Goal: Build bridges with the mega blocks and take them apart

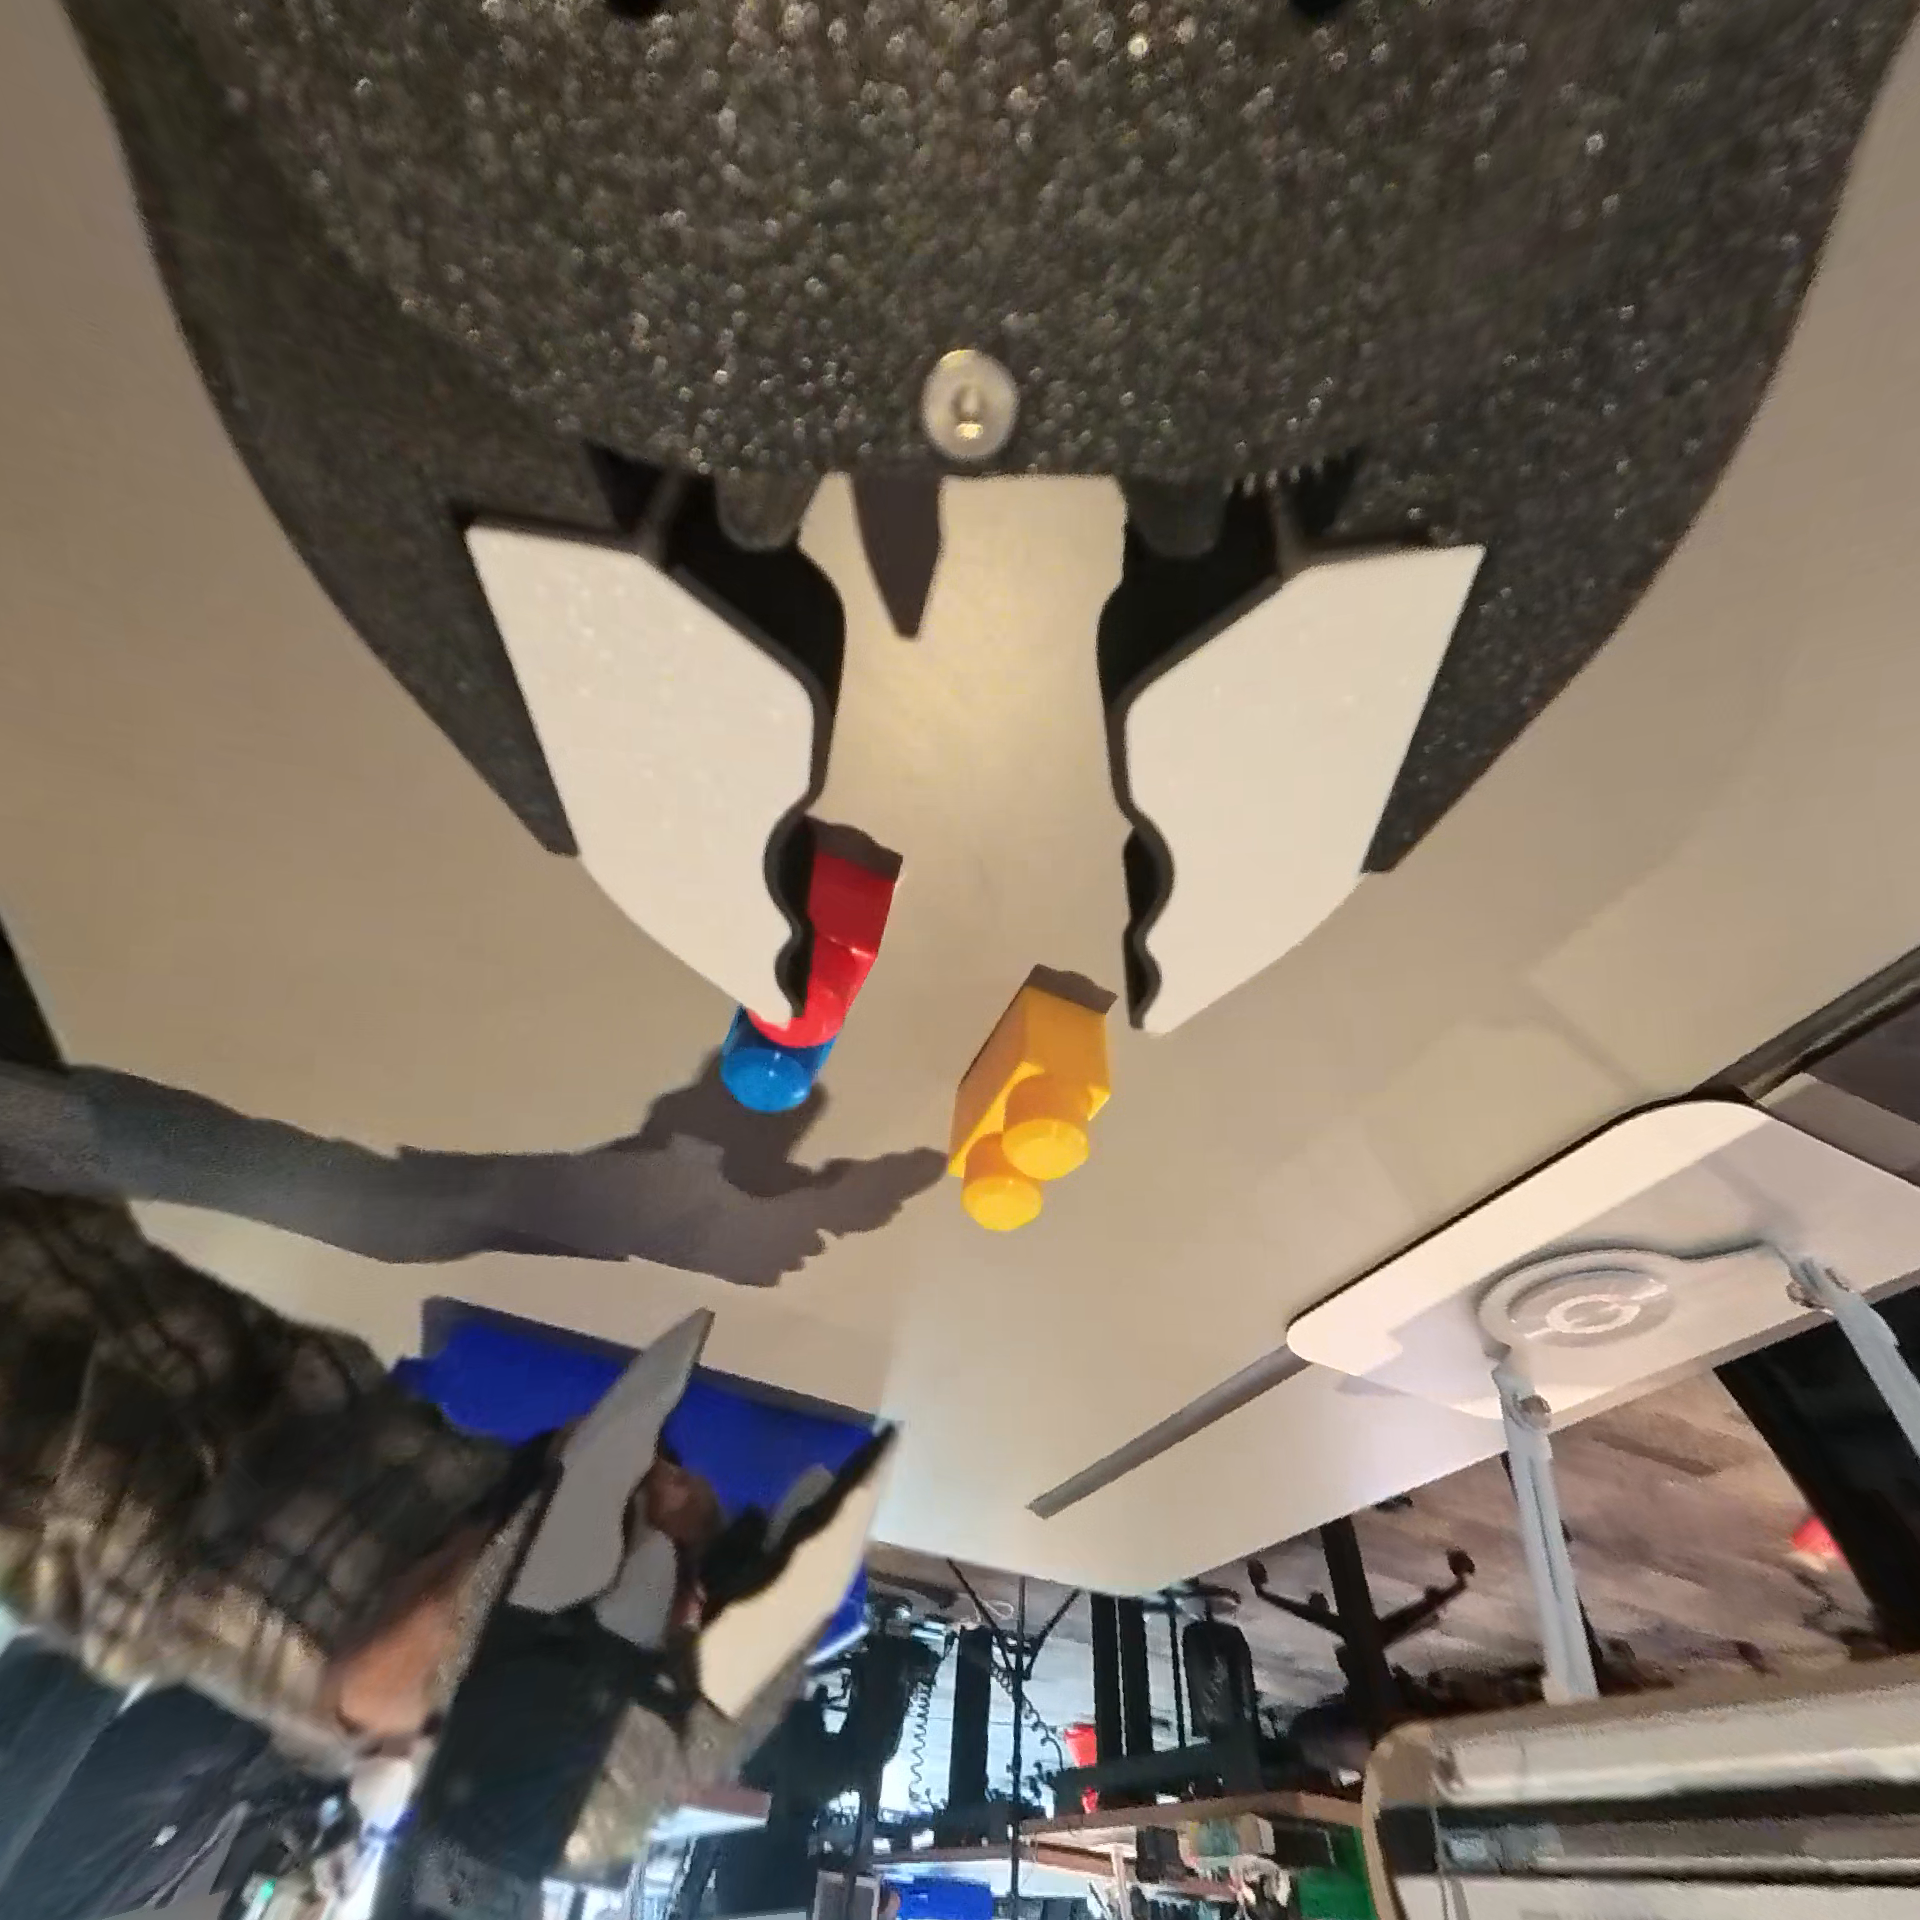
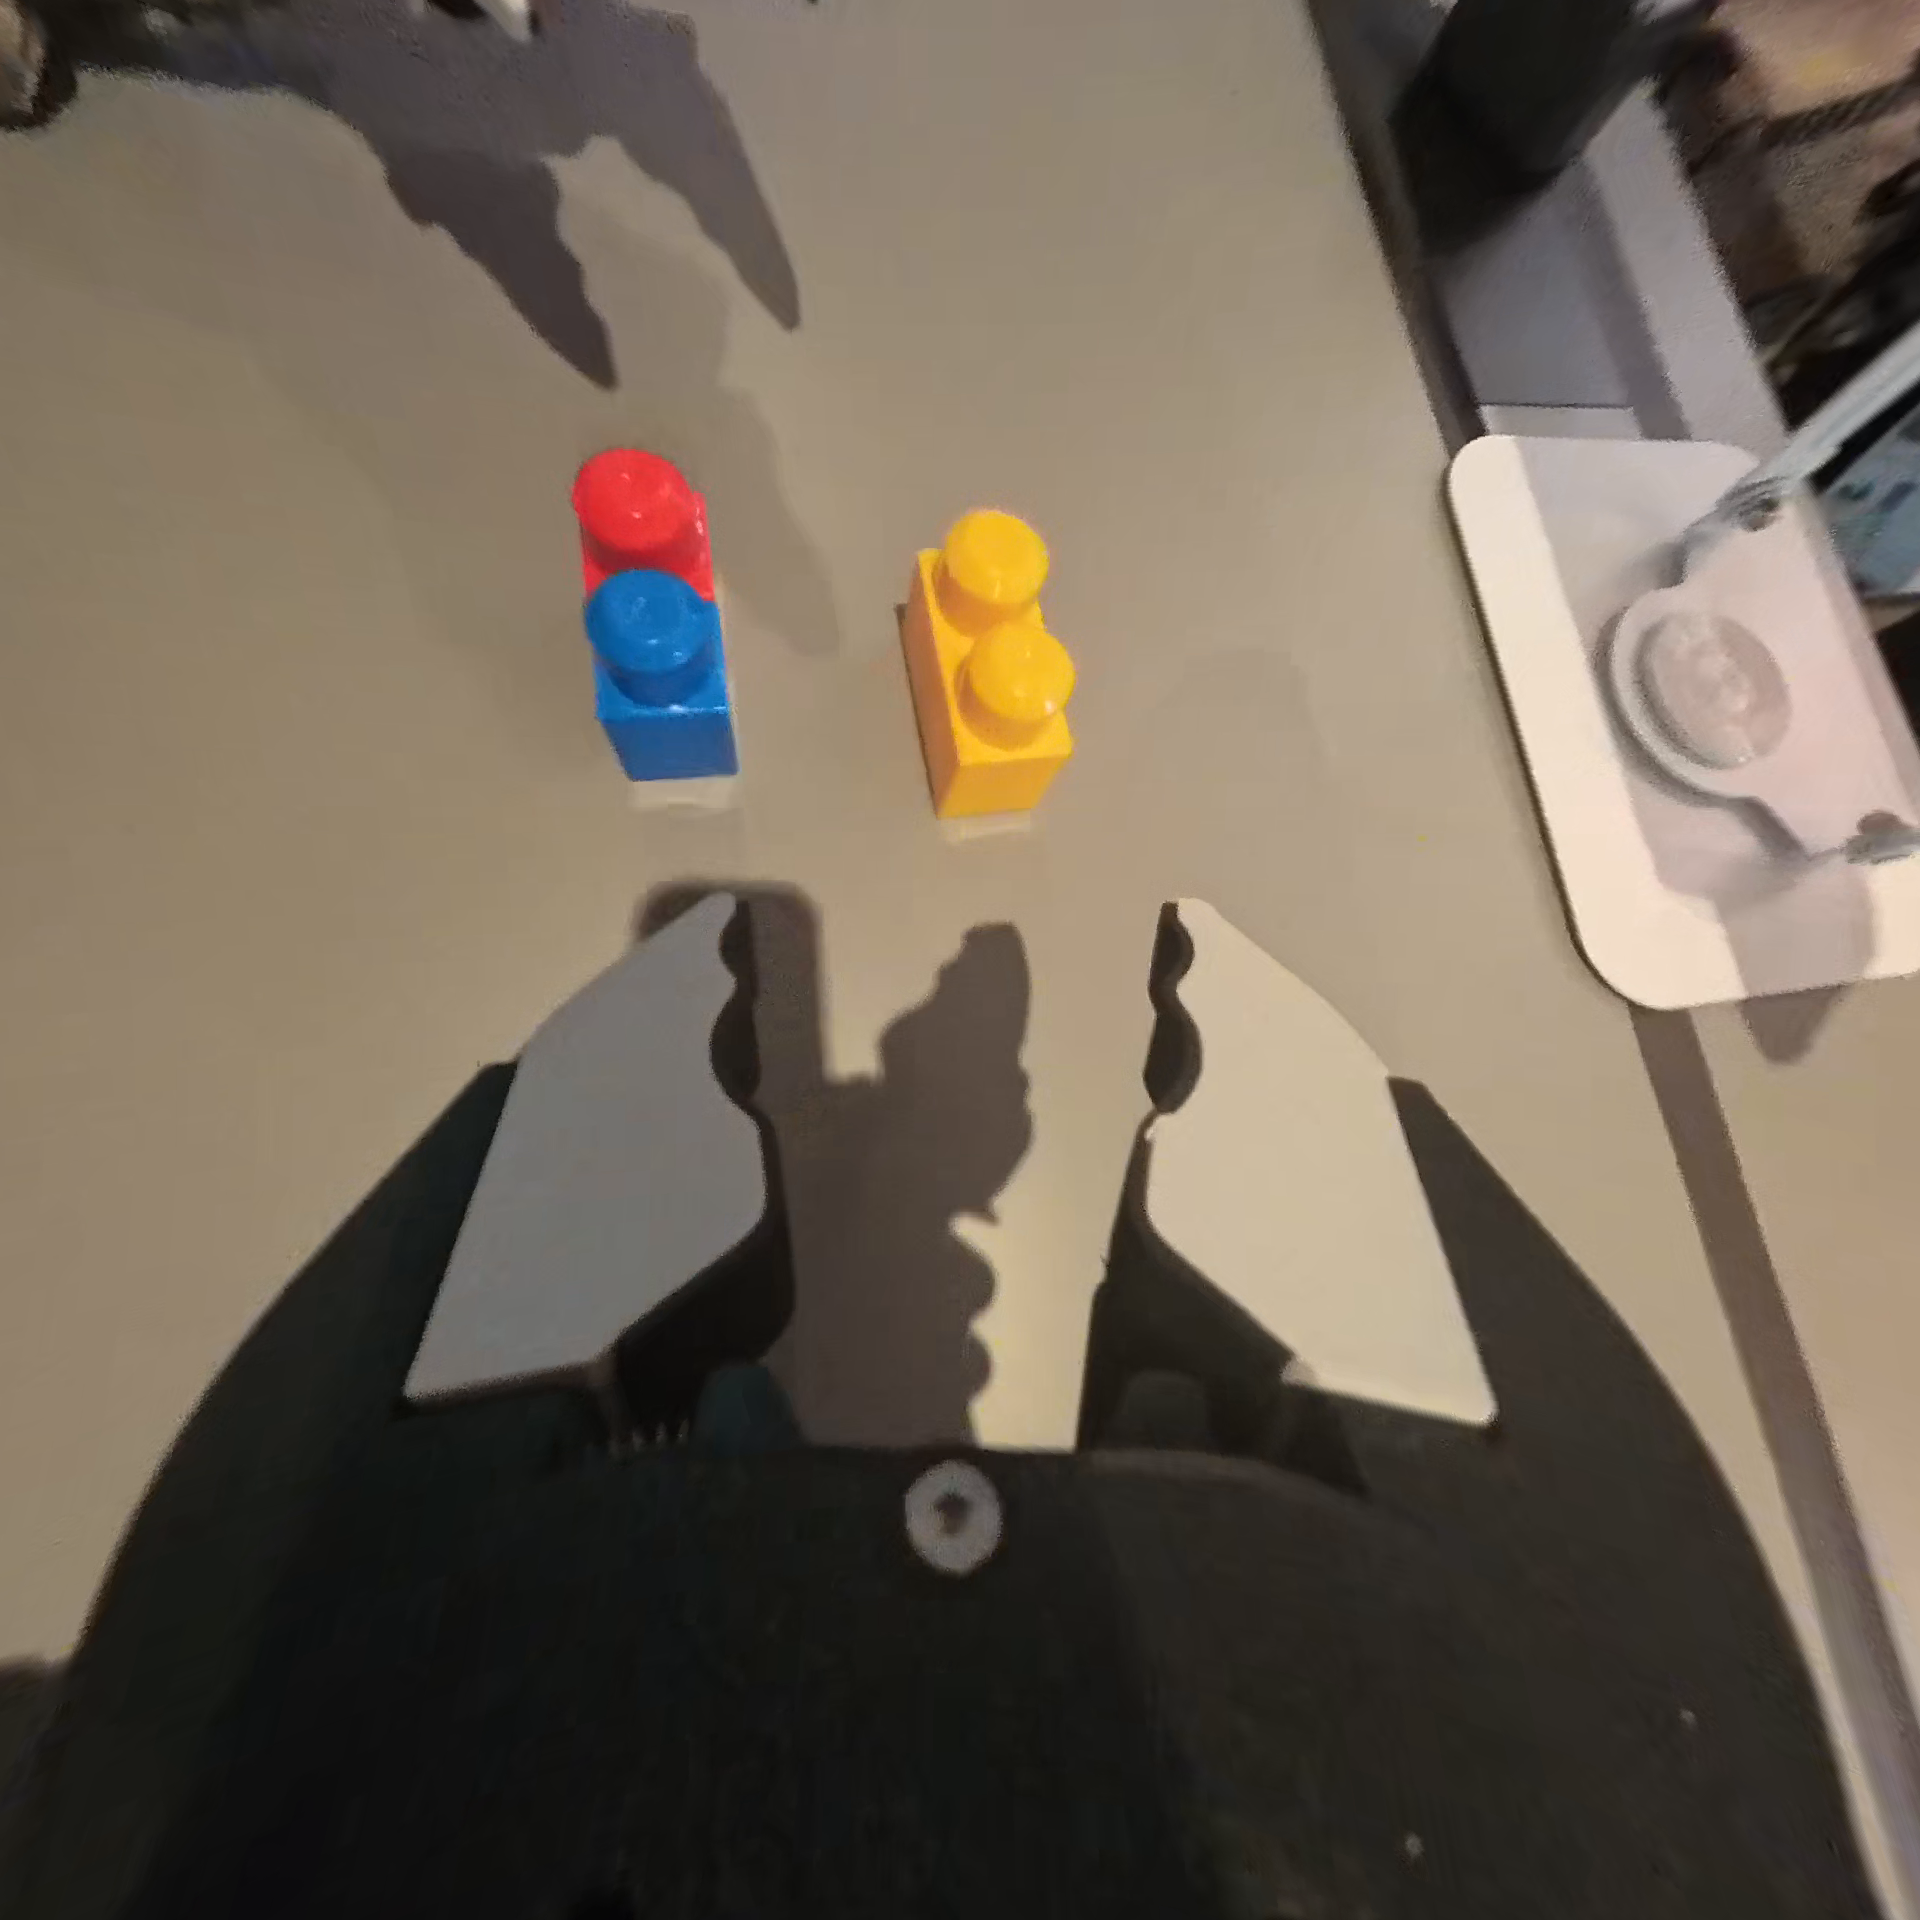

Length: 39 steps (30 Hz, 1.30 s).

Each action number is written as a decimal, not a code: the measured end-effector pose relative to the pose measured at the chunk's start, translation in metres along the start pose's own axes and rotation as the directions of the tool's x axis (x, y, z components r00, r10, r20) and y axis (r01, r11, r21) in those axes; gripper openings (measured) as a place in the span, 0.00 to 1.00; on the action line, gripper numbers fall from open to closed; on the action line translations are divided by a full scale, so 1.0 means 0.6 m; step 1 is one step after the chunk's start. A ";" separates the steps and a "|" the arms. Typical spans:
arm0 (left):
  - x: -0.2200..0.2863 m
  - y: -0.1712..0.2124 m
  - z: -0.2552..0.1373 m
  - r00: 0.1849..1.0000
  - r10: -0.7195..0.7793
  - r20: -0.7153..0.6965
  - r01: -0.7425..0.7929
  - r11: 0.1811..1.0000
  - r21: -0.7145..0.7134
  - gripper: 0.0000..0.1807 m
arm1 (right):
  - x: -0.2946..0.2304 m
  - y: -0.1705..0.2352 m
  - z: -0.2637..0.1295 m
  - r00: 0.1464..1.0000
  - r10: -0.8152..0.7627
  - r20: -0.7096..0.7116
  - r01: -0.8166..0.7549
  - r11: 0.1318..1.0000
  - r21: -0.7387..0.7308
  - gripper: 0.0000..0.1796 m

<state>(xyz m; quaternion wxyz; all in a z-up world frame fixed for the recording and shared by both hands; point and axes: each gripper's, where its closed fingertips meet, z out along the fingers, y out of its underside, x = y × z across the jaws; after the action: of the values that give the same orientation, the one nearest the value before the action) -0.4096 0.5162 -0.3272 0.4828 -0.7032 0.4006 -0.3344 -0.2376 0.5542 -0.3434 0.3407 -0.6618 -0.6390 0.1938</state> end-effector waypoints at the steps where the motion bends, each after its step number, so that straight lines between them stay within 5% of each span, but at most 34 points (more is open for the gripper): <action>1: -0.002 0.006 0.002 1.000 0.007 0.005 -0.007 1.000 -0.013 0.32 | 0.007 -0.005 0.011 1.000 -0.016 0.019 0.017 0.999 -0.047 0.41; 8: -0.010 0.017 -0.004 0.998 0.055 0.031 -0.053 0.997 -0.057 0.32 | 0.024 -0.030 0.099 0.982 -0.076 0.171 0.124 0.949 -0.290 0.40; 17: 0.004 0.043 0.011 0.995 0.095 -0.020 -0.097 0.985 -0.144 0.33 | 0.011 -0.029 0.164 0.960 -0.090 0.263 0.191 0.902 -0.387 0.37; 27: 0.040 0.071 0.049 0.986 0.137 -0.099 -0.156 0.963 -0.220 0.34 | 0.010 -0.010 0.187 0.959 -0.052 0.278 0.158 0.913 -0.377 0.25; 39: 0.061 0.114 0.090 0.981 0.130 -0.142 -0.170 0.931 -0.323 0.36 | 0.010 -0.029 0.185 0.962 -0.050 0.267 0.131 0.946 -0.295 0.30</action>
<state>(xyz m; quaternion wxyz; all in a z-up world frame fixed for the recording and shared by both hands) -0.3631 0.4913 -0.4059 0.3564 -0.7211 0.5319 -0.2648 -0.3261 0.5818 -0.4068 0.1560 -0.6461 -0.7301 0.1587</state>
